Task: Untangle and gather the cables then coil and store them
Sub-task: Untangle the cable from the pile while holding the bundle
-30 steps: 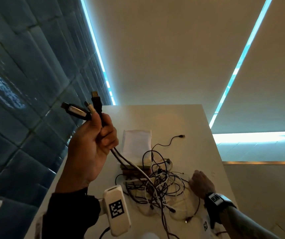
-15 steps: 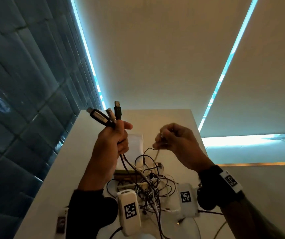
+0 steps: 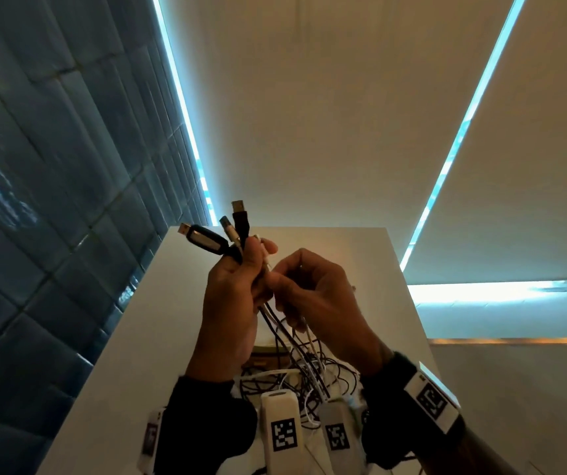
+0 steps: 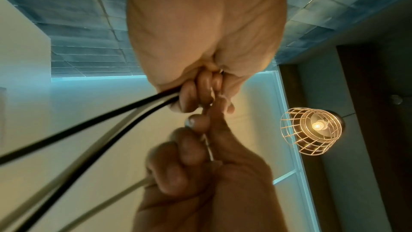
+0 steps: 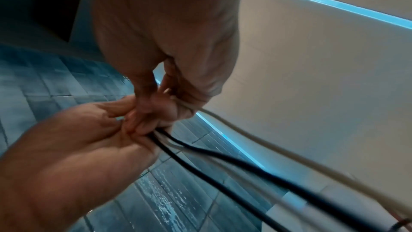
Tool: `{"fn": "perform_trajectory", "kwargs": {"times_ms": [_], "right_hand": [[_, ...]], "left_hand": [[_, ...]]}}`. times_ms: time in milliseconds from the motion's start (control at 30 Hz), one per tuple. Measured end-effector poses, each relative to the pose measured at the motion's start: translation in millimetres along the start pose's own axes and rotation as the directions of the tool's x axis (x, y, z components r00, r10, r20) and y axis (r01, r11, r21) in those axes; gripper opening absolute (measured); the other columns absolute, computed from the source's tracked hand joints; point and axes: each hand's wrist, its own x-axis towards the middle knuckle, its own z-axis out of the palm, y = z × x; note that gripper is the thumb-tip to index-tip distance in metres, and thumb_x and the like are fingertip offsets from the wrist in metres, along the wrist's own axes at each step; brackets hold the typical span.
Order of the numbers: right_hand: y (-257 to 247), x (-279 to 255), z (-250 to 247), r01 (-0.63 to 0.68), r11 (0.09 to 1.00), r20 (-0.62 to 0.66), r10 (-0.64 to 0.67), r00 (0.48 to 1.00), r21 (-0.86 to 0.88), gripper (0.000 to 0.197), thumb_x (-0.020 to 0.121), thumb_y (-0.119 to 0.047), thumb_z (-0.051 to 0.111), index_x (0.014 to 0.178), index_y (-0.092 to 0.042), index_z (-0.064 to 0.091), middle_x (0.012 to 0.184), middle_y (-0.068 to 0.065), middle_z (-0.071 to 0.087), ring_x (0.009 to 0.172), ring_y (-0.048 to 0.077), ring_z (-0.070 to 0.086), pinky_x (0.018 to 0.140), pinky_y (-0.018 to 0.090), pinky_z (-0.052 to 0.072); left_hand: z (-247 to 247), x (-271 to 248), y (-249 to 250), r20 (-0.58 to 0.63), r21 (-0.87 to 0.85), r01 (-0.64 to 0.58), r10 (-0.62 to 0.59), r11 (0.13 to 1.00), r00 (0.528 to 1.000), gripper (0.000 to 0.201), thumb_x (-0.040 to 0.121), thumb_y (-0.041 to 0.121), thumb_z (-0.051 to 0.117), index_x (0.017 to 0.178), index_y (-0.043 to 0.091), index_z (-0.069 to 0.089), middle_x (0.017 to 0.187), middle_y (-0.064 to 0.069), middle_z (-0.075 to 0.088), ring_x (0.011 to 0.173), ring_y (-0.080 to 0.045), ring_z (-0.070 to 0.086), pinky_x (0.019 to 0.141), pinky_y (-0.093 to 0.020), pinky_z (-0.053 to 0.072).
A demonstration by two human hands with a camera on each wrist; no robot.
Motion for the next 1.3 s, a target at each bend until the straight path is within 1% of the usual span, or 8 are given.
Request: {"fn": "perform_trajectory", "kwargs": {"times_ms": [167,400,500,633,767,1067,1200,1300], "right_hand": [[-1.4,3.2,4.3,0.088,0.996,-0.099,-0.091,0.991,-0.034,0.011,0.087,-0.009,0.067,0.083,-0.001,0.061,0.076,0.007,0.071,0.059,0.016,0.064,0.054,0.021,0.051],[-0.2,-3.9,3.0,0.025,1.000,-0.015,-0.026,1.000,-0.018,0.014,0.090,-0.015,0.064,0.094,-0.003,0.059,0.066,0.005,0.064,0.048,0.004,0.054,0.045,0.014,0.041],[14.5,-6.5,-3.5,0.008,0.998,0.032,-0.006,0.999,-0.068,0.011,0.093,-0.013,0.061,0.087,-0.004,0.063,0.059,-0.002,0.059,0.047,0.003,0.050,0.047,0.013,0.039],[47.5,-6.2,-14.7,-0.030,0.947,0.001,0.033,0.999,-0.321,0.016,0.092,-0.021,0.063,0.080,-0.015,0.071,0.063,-0.007,0.063,0.055,0.005,0.053,0.055,0.017,0.044],[73.4,-10.8,-24.9,-0.070,0.861,0.030,0.098,0.995,-0.504,0.020,0.094,-0.017,0.060,0.079,-0.013,0.072,0.055,-0.028,0.059,0.053,-0.007,0.053,0.057,0.008,0.040],[131.1,-17.2,-50.6,-0.317,0.755,-0.180,0.261,0.948,-0.573,0.031,0.096,-0.017,0.055,0.068,-0.015,0.065,0.060,-0.009,0.057,0.054,0.000,0.048,0.057,0.017,0.040],[97.0,-5.5,-39.6,-0.282,0.873,-0.328,0.152,0.932,-0.397,0.025,0.095,-0.018,0.057,0.077,-0.008,0.071,0.053,-0.011,0.056,0.046,0.001,0.045,0.052,0.023,0.037],[40.2,-0.9,-17.6,-0.074,0.976,-0.216,0.028,0.976,-0.206,0.019,0.096,-0.019,0.057,0.082,-0.013,0.069,0.049,-0.014,0.049,0.045,0.003,0.034,0.046,0.019,0.030]], "left_hand": [[2.2,-1.1,-1.5,0.050,0.078,0.027,-0.031,0.997,0.998,0.040,0.082,0.047,0.047,0.101,0.017,0.066,0.102,-0.010,0.073,0.098,-0.024,0.069,0.080,-0.037,0.054],[2.5,2.5,-2.5,-0.063,-0.106,-0.051,0.044,0.993,0.997,0.024,0.091,0.038,0.045,0.089,0.023,0.063,0.067,0.011,0.060,0.070,-0.003,0.058,0.068,-0.022,0.046],[-3.1,7.3,1.1,-0.130,-0.201,-0.047,0.021,0.979,0.991,0.034,0.099,0.038,0.036,0.076,0.018,0.051,0.069,0.005,0.056,0.073,-0.012,0.060,0.070,-0.030,0.049],[-20.9,13.5,8.0,-0.147,-0.309,-0.039,-0.008,0.950,0.989,0.039,0.101,0.040,0.035,0.069,0.018,0.044,0.053,0.007,0.029,0.045,-0.008,0.027,0.044,-0.022,0.031],[-32.4,11.1,14.8,-0.104,-0.244,-0.027,0.001,0.969,0.995,0.034,0.102,0.029,0.035,0.072,0.017,0.046,0.054,0.007,0.024,0.047,-0.007,0.020,0.043,-0.020,0.026],[-57.5,12.9,22.2,-0.150,-0.319,-0.026,-0.023,0.947,0.988,0.031,0.101,0.026,0.035,0.074,0.019,0.049,0.048,0.010,0.027,0.037,-0.002,0.019,0.035,-0.017,0.018],[-51.9,12.4,20.2,-0.124,-0.300,0.067,-0.109,0.952,0.986,0.030,0.101,0.027,0.034,0.075,0.019,0.047,0.048,0.009,0.029,0.035,-0.002,0.020,0.033,-0.016,0.018],[-46.1,11.6,19.0,-0.110,-0.223,0.123,-0.151,0.967,0.982,0.031,0.101,0.028,0.034,0.075,0.018,0.047,0.048,0.005,0.037,0.035,-0.005,0.023,0.033,-0.016,0.020]]}}
